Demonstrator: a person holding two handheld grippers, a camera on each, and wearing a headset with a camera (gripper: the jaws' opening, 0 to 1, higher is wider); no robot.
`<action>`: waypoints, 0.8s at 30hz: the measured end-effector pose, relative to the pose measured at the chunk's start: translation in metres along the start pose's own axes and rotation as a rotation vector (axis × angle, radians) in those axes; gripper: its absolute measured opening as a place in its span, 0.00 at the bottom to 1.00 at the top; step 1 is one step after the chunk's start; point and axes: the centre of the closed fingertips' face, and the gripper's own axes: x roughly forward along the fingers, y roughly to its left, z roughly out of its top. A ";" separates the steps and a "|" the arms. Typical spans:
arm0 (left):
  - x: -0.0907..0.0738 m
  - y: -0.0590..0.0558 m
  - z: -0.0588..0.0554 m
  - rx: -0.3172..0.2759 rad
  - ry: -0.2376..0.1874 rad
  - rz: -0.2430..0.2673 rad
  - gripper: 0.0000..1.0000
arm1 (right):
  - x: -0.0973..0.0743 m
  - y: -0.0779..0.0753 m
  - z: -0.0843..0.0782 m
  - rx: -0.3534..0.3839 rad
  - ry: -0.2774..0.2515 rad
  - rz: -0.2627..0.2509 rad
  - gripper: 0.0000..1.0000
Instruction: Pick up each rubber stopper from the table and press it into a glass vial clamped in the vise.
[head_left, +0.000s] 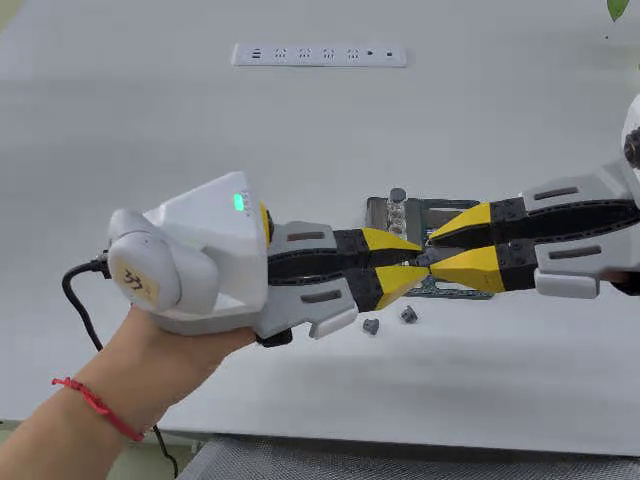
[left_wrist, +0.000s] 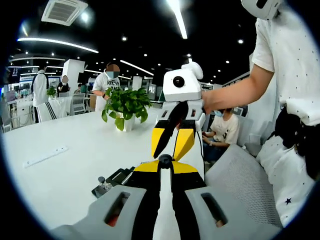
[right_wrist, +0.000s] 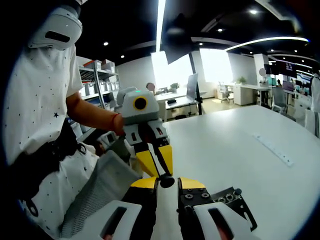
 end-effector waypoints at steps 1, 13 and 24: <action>-0.001 0.002 0.000 0.001 0.001 0.004 0.03 | -0.001 0.003 0.002 -0.004 0.000 0.013 0.11; -0.007 -0.007 0.009 -0.108 -0.061 -0.061 0.03 | 0.000 0.011 0.011 -0.038 -0.004 0.040 0.09; -0.012 -0.014 0.018 -0.169 -0.107 -0.112 0.03 | -0.001 0.017 0.018 -0.043 -0.022 0.068 0.08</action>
